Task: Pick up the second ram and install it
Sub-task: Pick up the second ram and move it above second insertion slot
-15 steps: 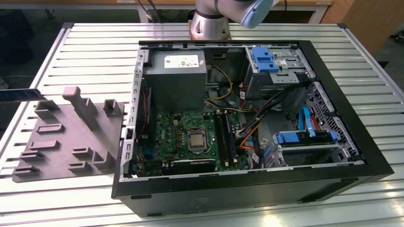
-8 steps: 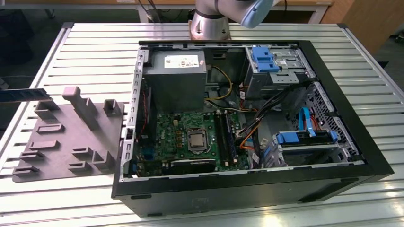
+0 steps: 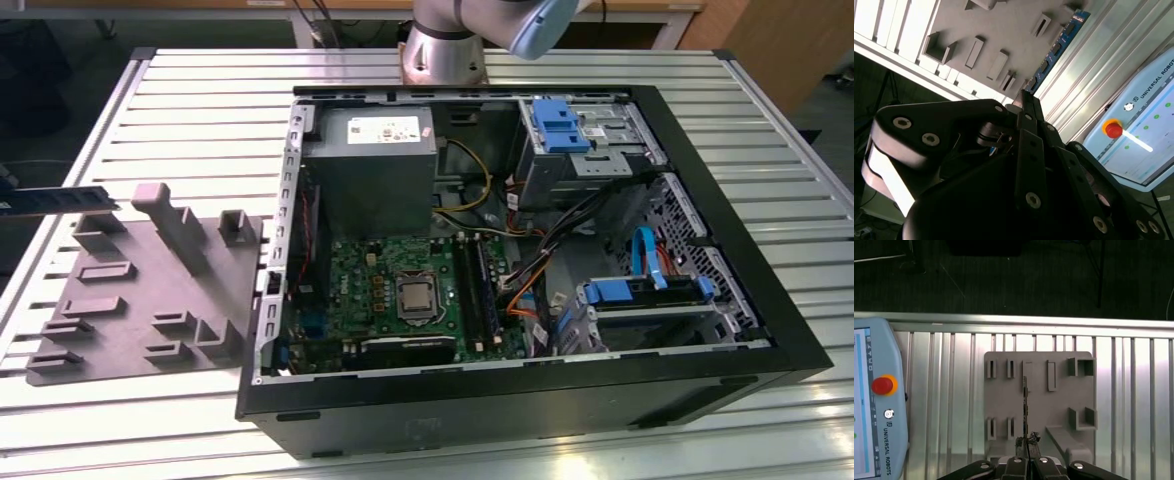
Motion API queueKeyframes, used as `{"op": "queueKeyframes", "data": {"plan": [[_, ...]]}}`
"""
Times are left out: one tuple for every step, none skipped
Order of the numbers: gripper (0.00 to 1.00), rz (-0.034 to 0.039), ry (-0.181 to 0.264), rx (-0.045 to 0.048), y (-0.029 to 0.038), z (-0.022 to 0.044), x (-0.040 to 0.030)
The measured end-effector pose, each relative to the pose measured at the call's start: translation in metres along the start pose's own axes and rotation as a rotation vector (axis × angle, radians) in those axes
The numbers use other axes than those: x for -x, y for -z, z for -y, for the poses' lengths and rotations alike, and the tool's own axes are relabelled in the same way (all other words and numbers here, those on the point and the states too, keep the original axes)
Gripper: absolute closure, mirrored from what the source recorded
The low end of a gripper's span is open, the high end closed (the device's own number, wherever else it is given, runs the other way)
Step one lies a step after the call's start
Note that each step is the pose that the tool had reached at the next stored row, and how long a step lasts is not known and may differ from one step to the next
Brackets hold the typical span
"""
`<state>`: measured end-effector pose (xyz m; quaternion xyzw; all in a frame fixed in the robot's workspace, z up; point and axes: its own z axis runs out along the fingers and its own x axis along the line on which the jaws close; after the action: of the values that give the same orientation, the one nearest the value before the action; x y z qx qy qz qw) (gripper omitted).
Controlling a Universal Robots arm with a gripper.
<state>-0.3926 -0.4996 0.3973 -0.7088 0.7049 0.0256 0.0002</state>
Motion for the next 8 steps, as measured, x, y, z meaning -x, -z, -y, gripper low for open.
{"op": "queueKeyframes", "data": {"plan": [[0.89,0.0001,0.0,0.0,0.0,0.0006,0.0001],[0.89,0.0,0.0,-0.0001,0.0,0.0014,0.0002],[0.89,0.0,0.0,0.0,0.0,0.0024,0.0002],[0.89,0.0,0.0,0.0,0.0001,0.0034,0.0002],[0.89,0.0001,0.0,-0.0001,0.0001,0.0044,0.0003],[0.89,0.0,0.0,-0.0001,0.0002,0.0053,0.0004],[0.89,0.0,0.0,0.0,0.0002,0.0064,0.0004],[0.89,0.0,0.0,0.0,0.0003,0.0075,0.0004]]}}
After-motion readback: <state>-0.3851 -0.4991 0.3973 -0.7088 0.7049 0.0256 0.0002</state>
